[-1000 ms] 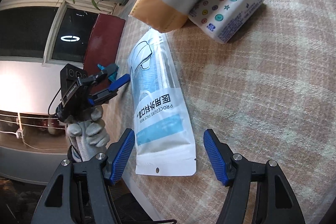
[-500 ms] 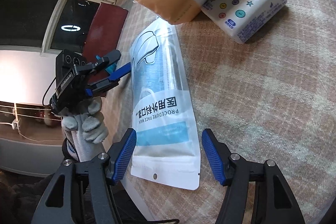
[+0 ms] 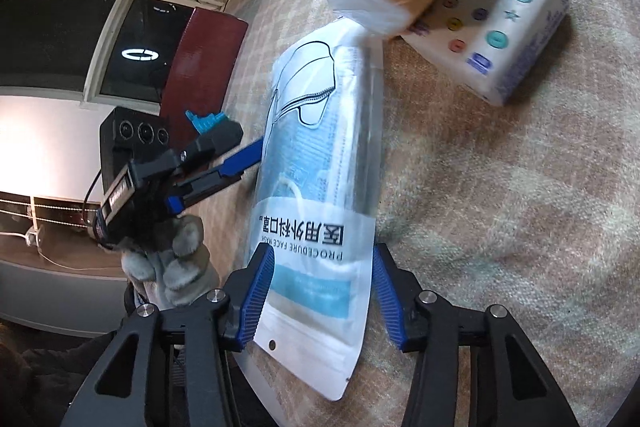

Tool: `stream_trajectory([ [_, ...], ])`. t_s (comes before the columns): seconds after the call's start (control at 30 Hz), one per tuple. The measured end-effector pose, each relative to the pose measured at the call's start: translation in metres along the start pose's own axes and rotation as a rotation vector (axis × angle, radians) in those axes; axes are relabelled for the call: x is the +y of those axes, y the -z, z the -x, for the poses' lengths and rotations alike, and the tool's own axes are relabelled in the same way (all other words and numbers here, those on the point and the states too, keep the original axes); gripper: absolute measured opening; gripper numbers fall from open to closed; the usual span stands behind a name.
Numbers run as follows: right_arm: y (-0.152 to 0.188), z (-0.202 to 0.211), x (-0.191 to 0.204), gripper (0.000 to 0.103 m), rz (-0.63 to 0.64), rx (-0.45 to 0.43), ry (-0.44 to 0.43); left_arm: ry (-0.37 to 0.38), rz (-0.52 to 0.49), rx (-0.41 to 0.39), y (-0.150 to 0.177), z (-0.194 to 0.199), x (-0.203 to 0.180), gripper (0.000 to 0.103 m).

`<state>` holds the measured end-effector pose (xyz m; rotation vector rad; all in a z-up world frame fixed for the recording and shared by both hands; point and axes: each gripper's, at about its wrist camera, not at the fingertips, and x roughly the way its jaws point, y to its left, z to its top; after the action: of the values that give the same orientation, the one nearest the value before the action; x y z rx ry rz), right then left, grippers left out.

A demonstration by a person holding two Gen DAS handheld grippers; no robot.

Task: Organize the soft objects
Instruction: 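Move the right gripper to the white face-mask package and grasp its end, then carry the white mask package with the right gripper and release it into the box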

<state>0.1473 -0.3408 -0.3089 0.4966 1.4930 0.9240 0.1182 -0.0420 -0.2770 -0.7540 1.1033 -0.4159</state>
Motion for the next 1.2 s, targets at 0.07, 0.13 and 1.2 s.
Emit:
stream_trajectory([
  [0.07,-0.002,-0.002,-0.001,0.046,-0.008,-0.009,-0.015,0.005,0.002,0.003,0.002,-0.001,-0.001,0.067],
  [0.13,-0.004,-0.003,-0.001,0.045,-0.013,-0.016,-0.02,0.014,0.011,0.013,0.005,-0.002,-0.002,0.066],
  [1.2,-0.019,-0.018,0.034,0.036,0.001,-0.097,-0.059,-0.027,-0.063,-0.026,0.015,0.031,-0.015,0.044],
])
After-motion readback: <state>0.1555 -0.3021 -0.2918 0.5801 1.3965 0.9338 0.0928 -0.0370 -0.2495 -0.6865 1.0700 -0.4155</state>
